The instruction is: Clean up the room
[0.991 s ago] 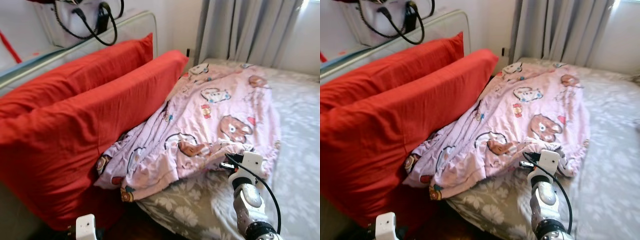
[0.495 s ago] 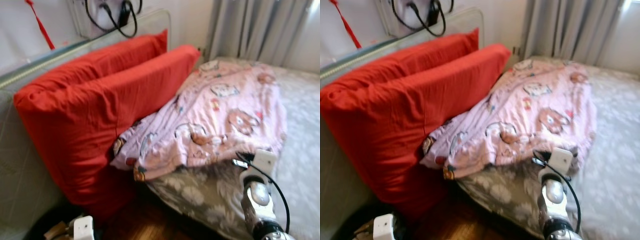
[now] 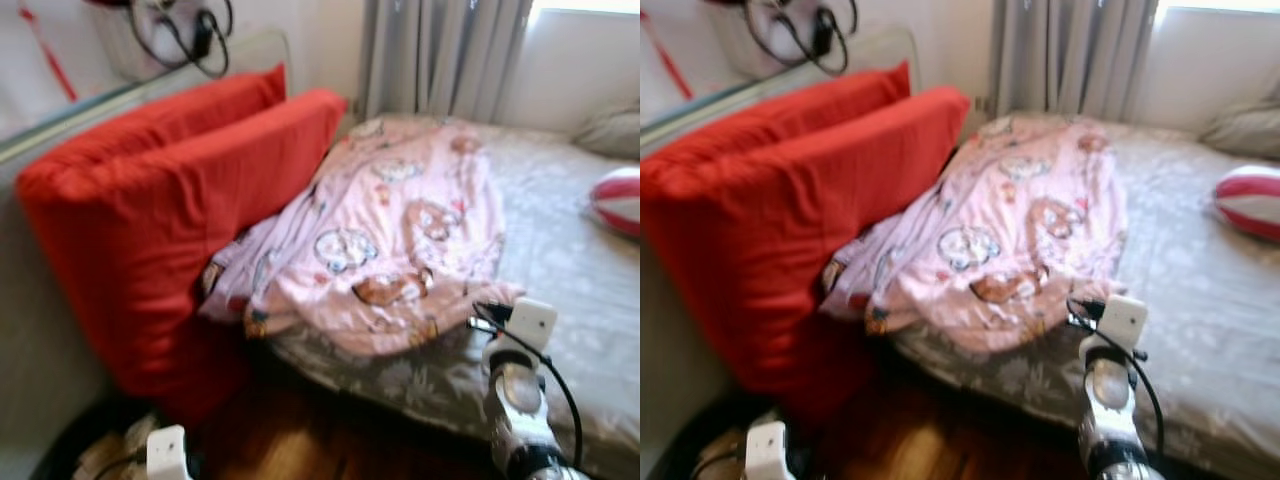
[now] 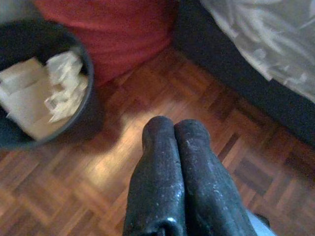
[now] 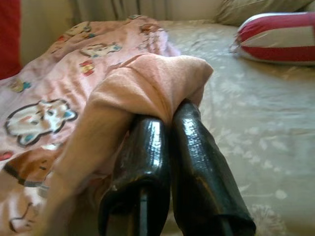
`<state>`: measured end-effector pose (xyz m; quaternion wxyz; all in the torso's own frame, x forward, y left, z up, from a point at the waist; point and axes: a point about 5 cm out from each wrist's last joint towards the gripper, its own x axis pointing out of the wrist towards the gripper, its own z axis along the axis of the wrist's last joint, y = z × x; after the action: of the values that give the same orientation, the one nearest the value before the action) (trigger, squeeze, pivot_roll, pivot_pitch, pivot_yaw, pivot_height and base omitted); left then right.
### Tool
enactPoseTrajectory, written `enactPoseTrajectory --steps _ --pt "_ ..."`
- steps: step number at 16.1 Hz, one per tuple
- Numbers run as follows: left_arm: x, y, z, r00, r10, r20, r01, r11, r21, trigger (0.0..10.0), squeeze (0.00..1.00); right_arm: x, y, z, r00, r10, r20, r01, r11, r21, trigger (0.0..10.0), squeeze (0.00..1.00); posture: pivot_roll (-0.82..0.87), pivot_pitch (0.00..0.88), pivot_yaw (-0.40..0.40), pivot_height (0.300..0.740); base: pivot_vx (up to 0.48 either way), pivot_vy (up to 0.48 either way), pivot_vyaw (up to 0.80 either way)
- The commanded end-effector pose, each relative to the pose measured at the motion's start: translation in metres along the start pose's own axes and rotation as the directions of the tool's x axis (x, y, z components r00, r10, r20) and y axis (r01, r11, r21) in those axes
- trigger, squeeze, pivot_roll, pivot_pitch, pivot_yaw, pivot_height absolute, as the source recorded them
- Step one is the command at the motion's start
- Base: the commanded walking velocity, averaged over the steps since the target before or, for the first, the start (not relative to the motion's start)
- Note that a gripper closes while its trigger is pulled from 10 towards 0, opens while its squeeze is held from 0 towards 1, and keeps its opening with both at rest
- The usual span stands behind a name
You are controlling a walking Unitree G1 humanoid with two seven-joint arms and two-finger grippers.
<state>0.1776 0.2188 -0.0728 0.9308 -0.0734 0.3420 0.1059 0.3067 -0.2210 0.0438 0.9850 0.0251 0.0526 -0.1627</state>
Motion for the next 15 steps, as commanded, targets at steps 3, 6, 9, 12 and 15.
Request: enactPoseTrajectory --steps 3,6,9,12,15 --pt "-0.002 -0.001 -0.007 1.000 -0.002 -0.029 0.002 1.000 0.015 10.0 0.00 -0.004 0.001 -0.007 0.998 0.052 -0.033 -0.053 0.998 -0.016 10.0 0.00 0.06 0.000 0.036 0.740 0.000 0.000 0.00" --pt "-0.002 -0.001 -0.007 0.999 -0.004 -0.032 0.004 1.000 0.015 10.0 0.00 -0.008 0.003 -0.022 0.987 0.068 -0.143 -0.077 0.995 -0.058 10.0 0.00 0.06 0.000 0.035 0.740 0.000 0.000 0.00" --pt "-0.002 -0.002 -0.007 0.999 -0.011 -0.033 0.011 1.000 0.023 10.0 0.00 -0.020 0.002 -0.050 0.936 0.076 -0.343 -0.126 0.984 -0.128 10.0 0.00 0.06 0.000 0.033 0.740 0.000 0.000 0.00" --pt "-0.002 -0.005 -0.007 0.999 -0.020 -0.032 0.021 0.999 0.034 10.0 0.00 -0.030 -0.008 -0.066 0.891 0.026 -0.453 -0.101 0.985 -0.142 10.0 0.00 0.06 0.000 0.033 0.740 0.000 0.000 0.00" --pt "-0.002 -0.007 -0.008 0.999 -0.026 -0.034 0.027 0.999 0.041 10.0 0.00 -0.041 -0.012 -0.082 0.834 0.023 -0.552 -0.141 0.975 -0.172 10.0 0.00 0.06 0.000 0.033 0.740 0.000 0.000 0.00"
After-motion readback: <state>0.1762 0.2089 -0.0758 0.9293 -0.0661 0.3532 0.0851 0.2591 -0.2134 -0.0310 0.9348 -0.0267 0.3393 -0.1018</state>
